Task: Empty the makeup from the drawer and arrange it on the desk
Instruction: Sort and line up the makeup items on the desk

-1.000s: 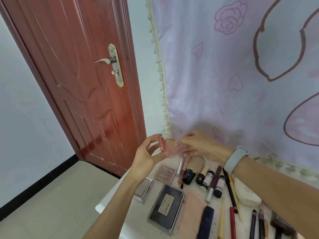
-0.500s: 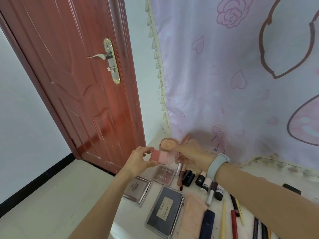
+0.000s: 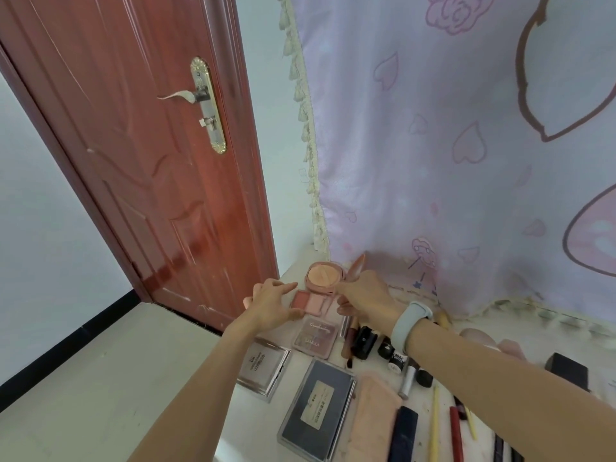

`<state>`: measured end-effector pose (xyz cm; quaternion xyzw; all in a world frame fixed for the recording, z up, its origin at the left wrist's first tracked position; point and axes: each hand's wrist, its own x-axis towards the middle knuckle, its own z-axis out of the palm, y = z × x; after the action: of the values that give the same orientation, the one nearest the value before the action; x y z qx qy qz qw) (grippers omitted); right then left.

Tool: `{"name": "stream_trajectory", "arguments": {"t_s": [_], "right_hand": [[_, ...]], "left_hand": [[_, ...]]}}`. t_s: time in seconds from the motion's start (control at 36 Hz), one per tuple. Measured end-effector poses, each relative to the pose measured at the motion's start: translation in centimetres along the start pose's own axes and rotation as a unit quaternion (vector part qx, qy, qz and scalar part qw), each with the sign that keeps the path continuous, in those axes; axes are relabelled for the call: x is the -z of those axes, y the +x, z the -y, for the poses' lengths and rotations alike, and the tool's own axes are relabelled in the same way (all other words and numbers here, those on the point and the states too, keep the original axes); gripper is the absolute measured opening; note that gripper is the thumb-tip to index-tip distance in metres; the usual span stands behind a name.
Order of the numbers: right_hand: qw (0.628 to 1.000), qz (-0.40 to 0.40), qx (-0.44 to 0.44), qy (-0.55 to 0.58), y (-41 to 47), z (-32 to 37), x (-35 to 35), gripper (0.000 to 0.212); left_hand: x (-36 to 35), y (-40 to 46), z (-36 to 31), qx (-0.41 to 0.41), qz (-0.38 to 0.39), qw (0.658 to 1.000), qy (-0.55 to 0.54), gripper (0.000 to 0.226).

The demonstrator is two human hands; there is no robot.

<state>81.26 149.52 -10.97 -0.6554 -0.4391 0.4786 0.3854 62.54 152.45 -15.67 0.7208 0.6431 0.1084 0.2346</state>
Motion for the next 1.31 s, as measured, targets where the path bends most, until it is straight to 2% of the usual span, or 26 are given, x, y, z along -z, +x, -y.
{"name": "stream_trajectory", "arguments": {"t_s": [0.08, 0.17, 0.25, 0.42, 0.5, 0.61, 0.81, 0.94, 1.08, 1.19, 1.25, 1.31], "right_hand": [[0.998, -0.007, 0.04, -0.051, -0.5, -0.6, 0.5, 0.024], [0.987, -0.015, 0.103, -0.126, -1.2, -1.4, 1.4, 0.024], [0.98, -0.006, 0.148, -0.137, -1.7, -2.2, 2.1, 0.012], [0.969, -0.002, 0.198, -0.148, -2.7, -2.8, 2.2, 0.012], [0.965, 0.007, 0.215, -0.151, -2.9, -2.9, 2.5, 0.014], [0.963, 0.019, 0.224, -0.147, -3.3, -2.8, 3.0, 0.017], [0.956, 0.028, 0.242, -0.166, -3.7, -3.0, 3.6, 0.016], [0.947, 0.02, 0.253, -0.199, -3.9, -3.2, 4.0, 0.017], [0.94, 0.02, 0.26, -0.218, -4.0, -3.6, 4.4, 0.018], [0.935, 0.036, 0.283, -0.212, -4.8, -3.4, 4.4, 0.019], [0.932, 0.055, 0.296, -0.203, -5.5, -3.1, 4.0, 0.019], [0.921, 0.068, 0.324, -0.204, -6.2, -2.7, 3.5, 0.021]], "left_hand": [[0.3, -1.0, -0.4, 0.004, -0.015, 1.0, -0.023, 0.072], [0.5, -2.6, -0.6, 0.007, -0.058, 0.997, -0.041, 0.054], [0.1, -4.3, -1.1, 0.002, -0.024, 1.0, -0.01, 0.044], [-1.0, -5.3, -3.1, 0.02, 0.008, 0.992, 0.122, 0.062], [-1.3, -5.2, -4.2, 0.028, 0.014, 0.99, 0.134, 0.049], [-1.3, -5.2, -5.2, 0.05, 0.026, 0.992, 0.112, 0.055], [-0.5, -5.8, -6.2, 0.078, 0.057, 0.995, 0.013, 0.068], [-0.6, -6.1, -6.8, 0.083, 0.059, 0.994, -0.034, 0.088], [0.0, -6.6, -6.4, 0.049, 0.026, 0.991, -0.122, 0.059], [1.3, -7.3, -5.6, 0.031, -0.013, 0.975, -0.221, 0.05], [2.0, -7.9, -5.4, 0.037, -0.021, 0.948, -0.315, 0.042], [2.5, -8.4, -5.4, 0.045, -0.003, 0.901, -0.431, 0.036]]}}
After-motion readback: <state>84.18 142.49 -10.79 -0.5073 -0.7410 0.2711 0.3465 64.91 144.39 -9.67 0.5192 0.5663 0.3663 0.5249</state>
